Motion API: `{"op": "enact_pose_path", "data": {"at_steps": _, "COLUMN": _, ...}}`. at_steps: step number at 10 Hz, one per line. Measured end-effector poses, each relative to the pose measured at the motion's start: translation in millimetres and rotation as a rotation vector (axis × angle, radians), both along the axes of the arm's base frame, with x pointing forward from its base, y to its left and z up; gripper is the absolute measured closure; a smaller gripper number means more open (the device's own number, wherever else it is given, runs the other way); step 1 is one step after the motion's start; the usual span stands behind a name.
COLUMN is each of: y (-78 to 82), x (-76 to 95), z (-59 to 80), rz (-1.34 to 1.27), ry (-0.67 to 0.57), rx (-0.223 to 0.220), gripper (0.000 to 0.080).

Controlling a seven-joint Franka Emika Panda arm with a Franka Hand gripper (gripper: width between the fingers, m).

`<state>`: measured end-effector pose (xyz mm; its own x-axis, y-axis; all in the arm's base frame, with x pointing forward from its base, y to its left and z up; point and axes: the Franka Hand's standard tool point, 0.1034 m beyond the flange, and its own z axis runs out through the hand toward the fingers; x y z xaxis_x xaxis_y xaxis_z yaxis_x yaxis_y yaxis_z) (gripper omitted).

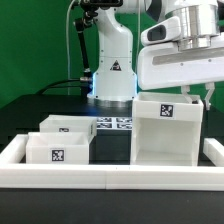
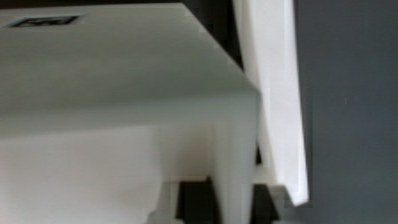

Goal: Assemble drawer

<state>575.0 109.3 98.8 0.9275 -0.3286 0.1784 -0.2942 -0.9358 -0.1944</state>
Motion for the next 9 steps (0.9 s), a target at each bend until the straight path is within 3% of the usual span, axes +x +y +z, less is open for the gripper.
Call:
{"op": "enact_pose_path", "data": {"at_steps": 6, "y": 2.7, "x": 6.8, "z": 8.9, "rz": -0.228, "ry": 0.002, "rx": 0.081, "gripper": 0.0751}}
{"op": "enact_pose_path", "data": {"at_steps": 9, "y": -4.1, "x": 16.3, "z": 11.7, "rz": -0.417, "ry": 0.007, "rx": 0.137, "gripper": 0.0750}}
